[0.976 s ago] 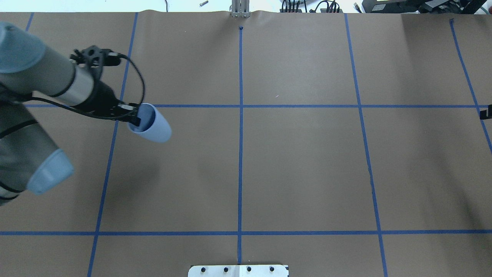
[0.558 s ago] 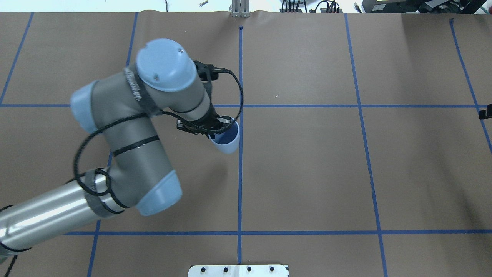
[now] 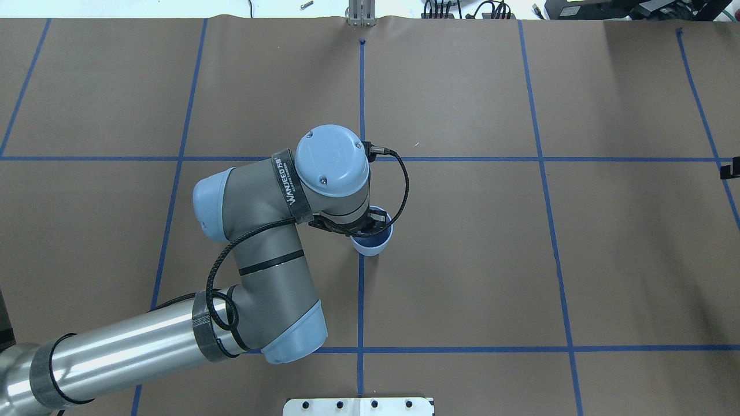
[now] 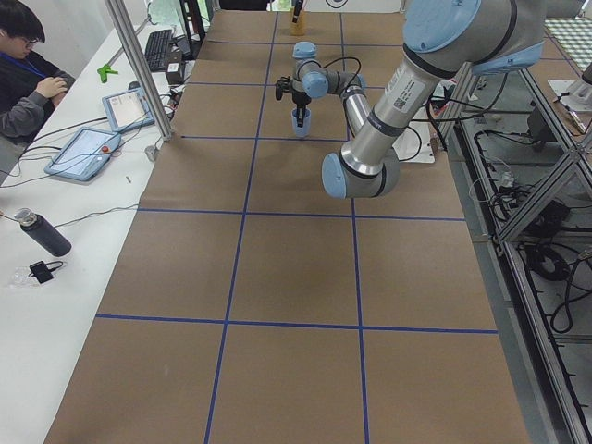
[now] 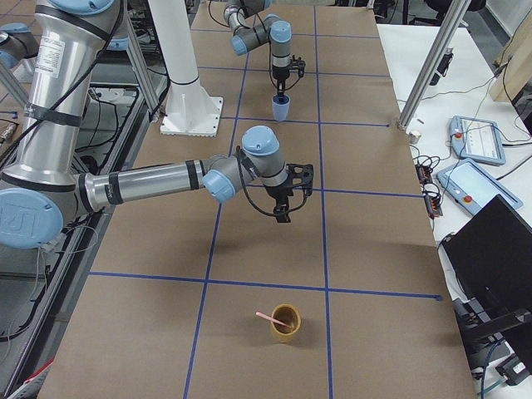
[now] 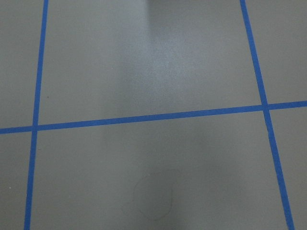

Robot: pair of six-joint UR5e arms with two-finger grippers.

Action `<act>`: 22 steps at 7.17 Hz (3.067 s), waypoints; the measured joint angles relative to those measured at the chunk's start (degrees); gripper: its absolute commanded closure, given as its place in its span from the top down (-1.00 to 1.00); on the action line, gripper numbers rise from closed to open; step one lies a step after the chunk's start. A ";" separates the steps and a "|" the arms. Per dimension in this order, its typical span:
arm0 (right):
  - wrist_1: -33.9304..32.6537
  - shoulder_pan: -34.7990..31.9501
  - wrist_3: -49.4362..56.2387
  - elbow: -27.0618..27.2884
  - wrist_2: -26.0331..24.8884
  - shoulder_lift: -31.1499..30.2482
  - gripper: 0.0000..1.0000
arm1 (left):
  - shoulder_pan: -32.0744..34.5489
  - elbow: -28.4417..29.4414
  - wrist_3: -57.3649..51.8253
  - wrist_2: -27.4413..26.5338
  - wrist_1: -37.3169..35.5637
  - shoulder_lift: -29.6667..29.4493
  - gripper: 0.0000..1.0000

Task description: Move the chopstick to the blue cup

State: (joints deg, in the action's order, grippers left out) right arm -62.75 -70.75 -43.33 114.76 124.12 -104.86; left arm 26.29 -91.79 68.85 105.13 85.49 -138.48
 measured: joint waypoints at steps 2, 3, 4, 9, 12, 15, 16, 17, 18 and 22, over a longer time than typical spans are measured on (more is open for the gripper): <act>0.00 0.00 -0.06 -0.05 0.06 0.00 1.00 | -0.28 0.25 -0.32 -0.32 0.16 0.13 0.57; 0.00 0.00 -0.06 -0.06 0.07 0.00 1.00 | -0.32 0.21 -0.51 -0.38 0.19 0.19 0.96; 0.00 0.00 -0.05 -0.09 0.07 0.00 1.00 | -0.33 -0.07 -0.97 -0.40 0.17 0.21 0.97; 0.08 -0.04 0.24 -0.80 0.09 -0.25 1.00 | 13.61 -11.60 -19.25 10.50 -7.38 7.04 0.97; -0.40 -3.10 5.59 -2.42 2.46 -0.70 1.00 | 36.53 -13.14 -56.45 20.72 -10.57 21.74 0.97; -0.78 -14.01 18.07 -5.12 8.68 -3.98 1.00 | 59.51 -0.97 -83.39 29.18 -9.91 34.19 0.97; -0.83 -17.18 22.27 -6.65 10.00 -4.59 1.00 | 62.84 2.26 -85.89 29.88 -9.44 35.46 0.97; -0.88 -20.21 27.85 -9.54 10.64 -4.33 1.00 | 64.32 3.51 -86.81 30.09 -9.02 36.77 0.97; -1.62 -22.84 34.41 -12.68 10.92 -3.53 1.00 | 64.90 3.85 -87.10 30.20 -8.39 38.26 0.97; -22.57 -30.36 70.67 -19.65 4.97 7.20 1.00 | 65.20 3.98 -87.04 30.47 2.35 45.50 0.97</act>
State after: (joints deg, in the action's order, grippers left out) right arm -85.33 -101.12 27.34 95.11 129.09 -97.66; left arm 91.49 -87.80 -18.19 135.59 87.83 -92.99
